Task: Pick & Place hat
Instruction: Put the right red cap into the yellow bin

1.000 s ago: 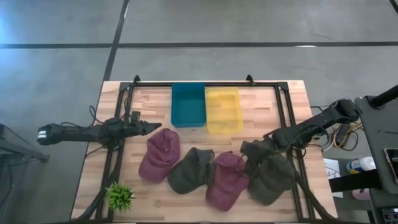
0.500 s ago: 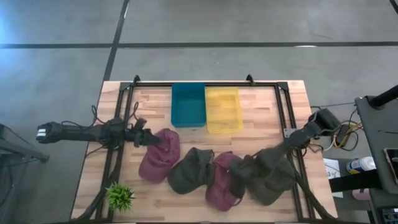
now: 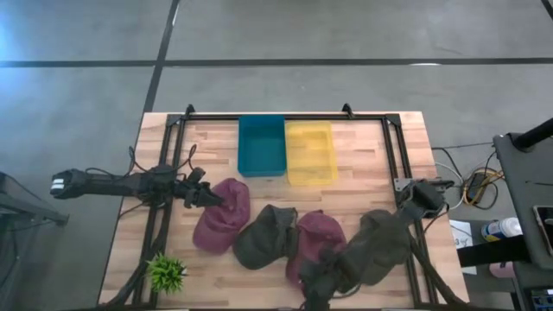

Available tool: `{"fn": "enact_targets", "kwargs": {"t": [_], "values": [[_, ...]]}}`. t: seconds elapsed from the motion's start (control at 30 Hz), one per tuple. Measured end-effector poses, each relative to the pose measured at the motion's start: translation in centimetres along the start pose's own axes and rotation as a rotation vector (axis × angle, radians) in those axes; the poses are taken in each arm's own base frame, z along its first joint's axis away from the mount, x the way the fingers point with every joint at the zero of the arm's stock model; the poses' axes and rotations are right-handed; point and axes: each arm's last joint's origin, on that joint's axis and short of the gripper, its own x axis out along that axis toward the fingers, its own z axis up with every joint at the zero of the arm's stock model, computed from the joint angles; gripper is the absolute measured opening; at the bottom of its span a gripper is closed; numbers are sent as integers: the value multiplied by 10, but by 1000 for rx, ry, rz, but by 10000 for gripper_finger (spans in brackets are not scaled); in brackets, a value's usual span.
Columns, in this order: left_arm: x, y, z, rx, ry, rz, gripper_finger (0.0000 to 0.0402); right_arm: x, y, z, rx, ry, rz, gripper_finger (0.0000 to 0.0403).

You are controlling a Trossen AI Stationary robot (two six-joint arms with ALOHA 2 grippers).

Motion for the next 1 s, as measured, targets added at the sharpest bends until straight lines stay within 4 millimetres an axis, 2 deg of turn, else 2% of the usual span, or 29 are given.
{"fn": "enact_targets", "kwargs": {"t": [0.2,0.53,0.73,1.0], "values": [[0,4,-3,-40,31,43,142,27,24,5,-54,-2,8,197],[0,7,-5,-47,51,68,142,50,54,15,-95,-40,21,180],[0,9,-6,-54,60,87,142,67,42,10,-41,-2,-110,169],[0,9,-6,-59,56,93,142,66,20,1,38,4,-354,166]]}}
